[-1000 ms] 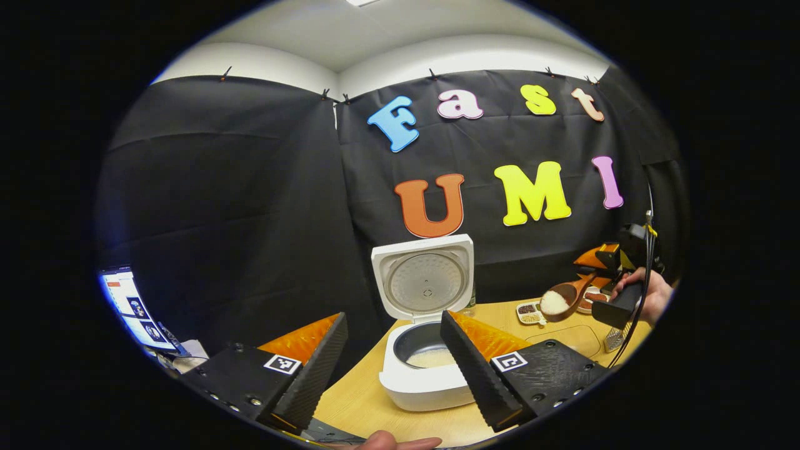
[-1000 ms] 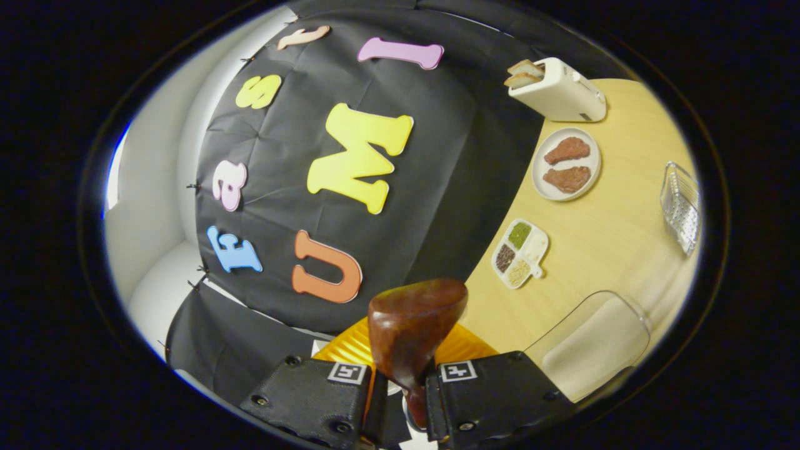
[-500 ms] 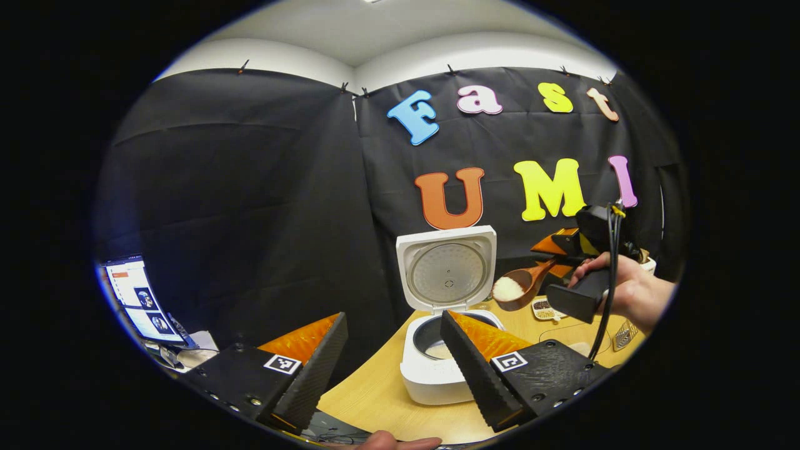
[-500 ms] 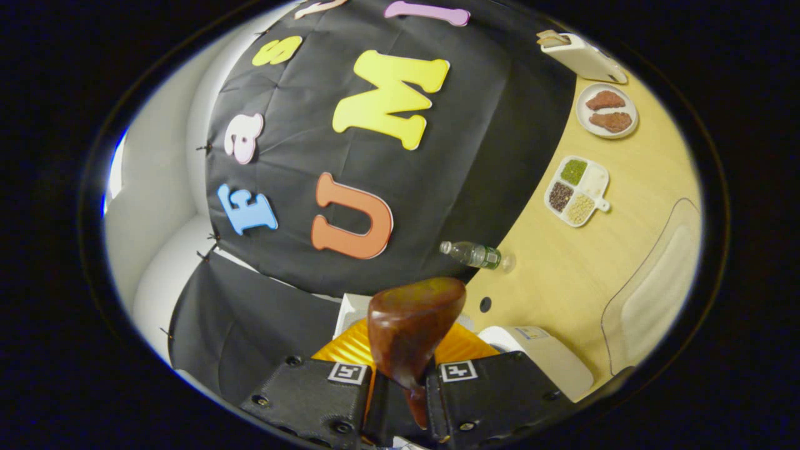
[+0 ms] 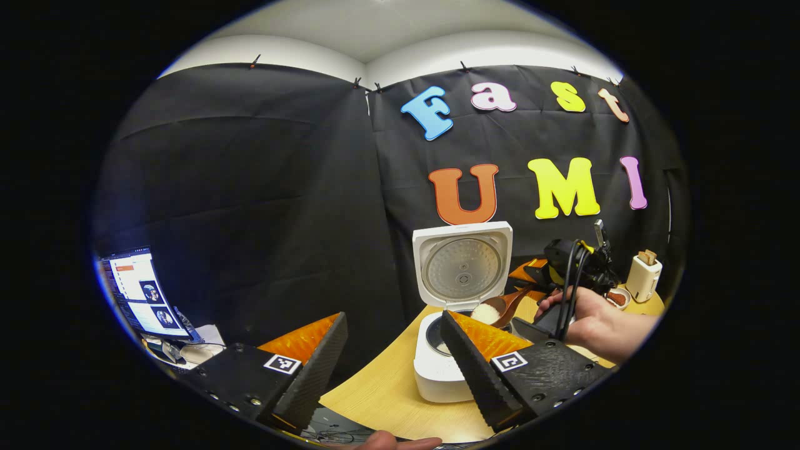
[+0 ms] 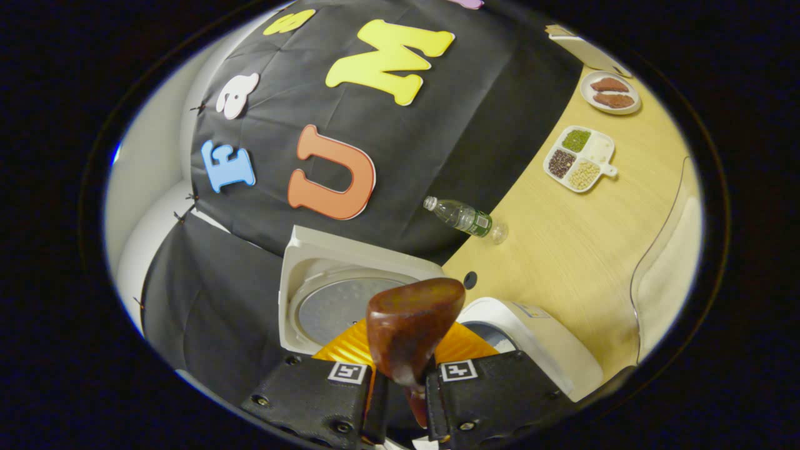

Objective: Close the left gripper, press the button to open the rice cooker; take a wooden spoon from the chopstick holder with the right hand, scoop a spoonful of rice and pour it into the rice cooker, then put the wooden spoon back into the chopstick holder.

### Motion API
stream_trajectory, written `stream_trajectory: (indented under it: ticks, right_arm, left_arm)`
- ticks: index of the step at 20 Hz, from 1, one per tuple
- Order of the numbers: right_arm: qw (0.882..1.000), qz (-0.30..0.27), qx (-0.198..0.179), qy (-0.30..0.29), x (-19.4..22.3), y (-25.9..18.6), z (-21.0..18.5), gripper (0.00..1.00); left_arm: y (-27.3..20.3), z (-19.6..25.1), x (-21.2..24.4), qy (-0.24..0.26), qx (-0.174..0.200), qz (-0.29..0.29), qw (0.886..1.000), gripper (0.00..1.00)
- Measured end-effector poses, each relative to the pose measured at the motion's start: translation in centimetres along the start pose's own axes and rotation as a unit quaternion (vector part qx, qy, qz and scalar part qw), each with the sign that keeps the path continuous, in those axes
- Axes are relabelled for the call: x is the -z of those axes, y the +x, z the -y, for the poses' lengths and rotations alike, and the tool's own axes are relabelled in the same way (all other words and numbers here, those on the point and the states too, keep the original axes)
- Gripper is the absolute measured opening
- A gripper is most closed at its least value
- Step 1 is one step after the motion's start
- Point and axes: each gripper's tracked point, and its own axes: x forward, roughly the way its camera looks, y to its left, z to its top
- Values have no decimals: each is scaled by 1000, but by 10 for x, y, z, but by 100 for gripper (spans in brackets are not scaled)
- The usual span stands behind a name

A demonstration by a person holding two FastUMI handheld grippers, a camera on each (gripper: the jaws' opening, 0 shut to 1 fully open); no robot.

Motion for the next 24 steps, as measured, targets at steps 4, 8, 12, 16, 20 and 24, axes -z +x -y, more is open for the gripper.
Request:
stream_trajectory:
  ticks: [4,8,12,16,20,24]
  right_arm:
    - [989,-20,32,-140,28,16,1,29]
    - [950,-29,48,-306,52,25,-8,29]
    - [891,-23,55,-451,64,31,-19,29]
    - [801,-9,33,-597,81,30,-42,29]
    - [698,-5,5,-716,105,33,-52,29]
    - [641,0,-14,-768,118,24,-56,29]
  left_arm:
    - [1,1,3,0,-1,-4,1000,95]
    - [-1,-3,5,-2,-4,-5,1000,95]
    - [-2,-3,6,-8,-7,-7,1000,95]
    - [-6,-2,9,-7,-7,-9,1000,95]
    - [-5,-1,8,-9,-5,-11,1000,95]
    - [-6,-5,7,-9,-9,-10,1000,95]
